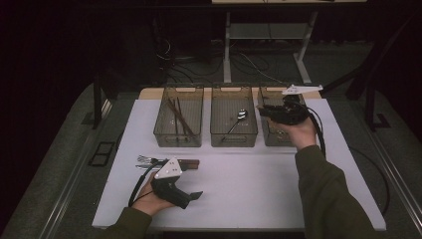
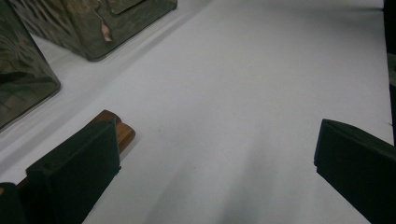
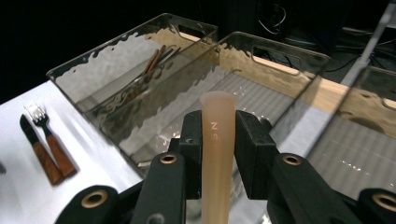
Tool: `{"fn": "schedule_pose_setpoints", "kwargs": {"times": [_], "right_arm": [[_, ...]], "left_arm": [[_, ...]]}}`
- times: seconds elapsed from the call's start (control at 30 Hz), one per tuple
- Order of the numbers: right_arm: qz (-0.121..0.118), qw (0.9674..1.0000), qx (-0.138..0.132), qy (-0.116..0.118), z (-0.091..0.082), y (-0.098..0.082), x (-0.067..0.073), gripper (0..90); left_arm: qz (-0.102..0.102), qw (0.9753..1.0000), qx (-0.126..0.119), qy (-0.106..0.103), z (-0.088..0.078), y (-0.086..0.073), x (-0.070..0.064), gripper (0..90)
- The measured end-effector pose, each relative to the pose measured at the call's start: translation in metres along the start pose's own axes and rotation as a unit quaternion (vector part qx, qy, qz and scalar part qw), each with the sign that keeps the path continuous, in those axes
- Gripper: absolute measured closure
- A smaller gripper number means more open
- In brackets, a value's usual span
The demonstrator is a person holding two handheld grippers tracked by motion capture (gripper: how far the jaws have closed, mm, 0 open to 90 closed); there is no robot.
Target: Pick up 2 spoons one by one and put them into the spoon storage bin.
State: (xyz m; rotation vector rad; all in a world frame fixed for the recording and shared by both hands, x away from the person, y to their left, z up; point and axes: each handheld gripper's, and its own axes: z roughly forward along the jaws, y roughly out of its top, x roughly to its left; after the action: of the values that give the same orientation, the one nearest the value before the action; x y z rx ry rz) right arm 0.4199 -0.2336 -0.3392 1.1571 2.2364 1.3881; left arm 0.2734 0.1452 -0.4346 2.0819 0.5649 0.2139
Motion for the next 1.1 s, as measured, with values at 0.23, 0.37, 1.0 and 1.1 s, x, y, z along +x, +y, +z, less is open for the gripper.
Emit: {"fn": "schedule_pose_setpoints", "kwargs": {"times": [0.23, 0.37, 1.0, 1.1], "right_arm": [[0.003, 0.9999, 0.012, -0.001, 0.036, 0.018, 0.002, 73.1], [0.008, 0.9998, 0.018, -0.002, 0.056, 0.023, 0.004, 73.1], [0.018, 0.9982, 0.056, -0.004, 0.087, 0.007, 0.011, 35.0], [0.017, 0.9986, 0.050, 0.004, 0.072, 0.003, 0.012, 33.1]], "left_arm": [[0.000, 1.0000, 0.002, 0.002, 0.000, 0.000, -0.001, 0.0], [0.006, 1.0000, 0.005, 0.002, -0.001, 0.000, 0.000, 0.0], [0.002, 1.0000, -0.002, 0.002, -0.002, 0.000, 0.001, 0.0], [0.000, 1.0000, -0.002, 0.002, -0.002, 0.000, 0.000, 0.0]]}}
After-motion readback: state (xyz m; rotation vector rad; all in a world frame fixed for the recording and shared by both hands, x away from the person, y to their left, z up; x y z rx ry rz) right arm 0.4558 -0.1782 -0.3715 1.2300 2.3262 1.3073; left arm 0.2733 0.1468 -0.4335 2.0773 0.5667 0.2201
